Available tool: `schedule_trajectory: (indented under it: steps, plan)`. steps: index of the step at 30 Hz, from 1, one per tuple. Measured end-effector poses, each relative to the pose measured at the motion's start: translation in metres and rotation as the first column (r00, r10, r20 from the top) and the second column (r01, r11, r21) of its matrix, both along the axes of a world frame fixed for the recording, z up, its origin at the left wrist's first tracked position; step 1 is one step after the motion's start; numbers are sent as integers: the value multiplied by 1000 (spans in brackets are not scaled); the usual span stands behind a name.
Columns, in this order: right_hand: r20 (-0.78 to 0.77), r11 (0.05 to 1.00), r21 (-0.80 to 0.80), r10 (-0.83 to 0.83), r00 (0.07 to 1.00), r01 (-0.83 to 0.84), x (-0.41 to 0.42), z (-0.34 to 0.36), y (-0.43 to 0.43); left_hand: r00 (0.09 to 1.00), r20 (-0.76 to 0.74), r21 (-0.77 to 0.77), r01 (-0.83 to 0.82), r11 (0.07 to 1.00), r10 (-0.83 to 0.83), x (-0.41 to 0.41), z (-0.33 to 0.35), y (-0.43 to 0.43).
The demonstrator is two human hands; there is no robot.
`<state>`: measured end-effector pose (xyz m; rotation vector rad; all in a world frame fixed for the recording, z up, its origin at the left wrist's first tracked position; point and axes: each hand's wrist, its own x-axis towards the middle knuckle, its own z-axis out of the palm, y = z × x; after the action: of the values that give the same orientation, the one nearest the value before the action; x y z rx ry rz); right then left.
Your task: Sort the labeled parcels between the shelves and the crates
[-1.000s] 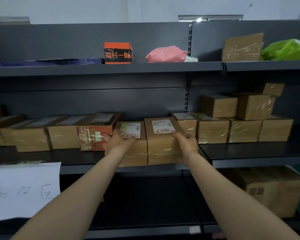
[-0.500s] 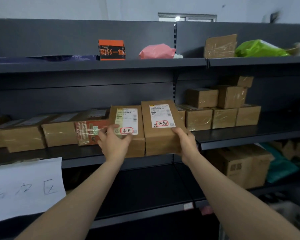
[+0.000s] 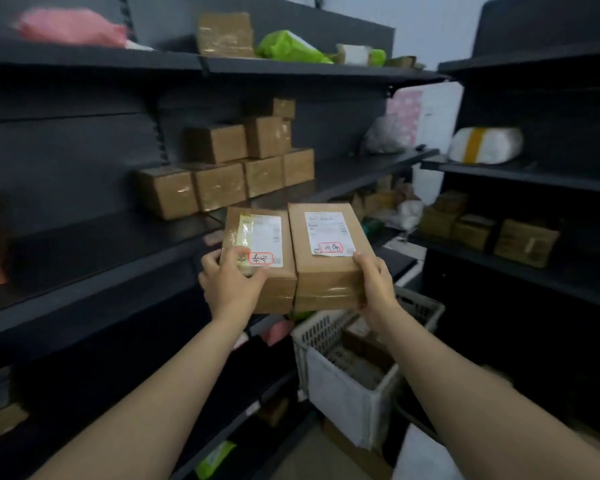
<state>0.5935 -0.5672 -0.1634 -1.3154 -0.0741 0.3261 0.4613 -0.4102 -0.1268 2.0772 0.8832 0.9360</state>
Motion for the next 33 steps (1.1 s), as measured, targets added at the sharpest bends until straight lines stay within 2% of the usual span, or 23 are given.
schedule_trajectory:
  steps: [7,10,15,18,21,25,27,29,33]
  plan:
    - [-133,941,-53,-338,932,334,54,-52,-168,954,-12,-180,293,939,-300,124,-49,-127]
    - [-177,902,-109,-431,885,417,78,-76,-232,913,-46,-394,356,847,-405,173,-74,-183]
    - [-265,837,-208,-546,795,506,115,-122,-312,816,-24,-528,480,701,-577,246,-137,-248]
    - [-331,809,-241,-588,738,537,130,-158,-339,793,-33,-579,481,658,-609,277,-175,-275]
    - [-378,800,-293,-600,705,524,135,-202,-348,755,-150,-630,425,650,-639,295,-218,-287]
    - [-441,780,-421,-623,646,464,141,-262,-344,597,-435,-653,307,693,-674,304,-278,-285]
    - [-466,769,-473,-633,618,430,145,-287,-342,505,-526,-665,256,701,-684,307,-305,-282]
    - [-495,753,-524,-650,577,399,148,-304,-338,437,-567,-680,229,696,-698,311,-332,-278]
    - [-494,703,-598,-701,514,384,149,-336,-326,377,-572,-699,240,673,-728,322,-378,-270]
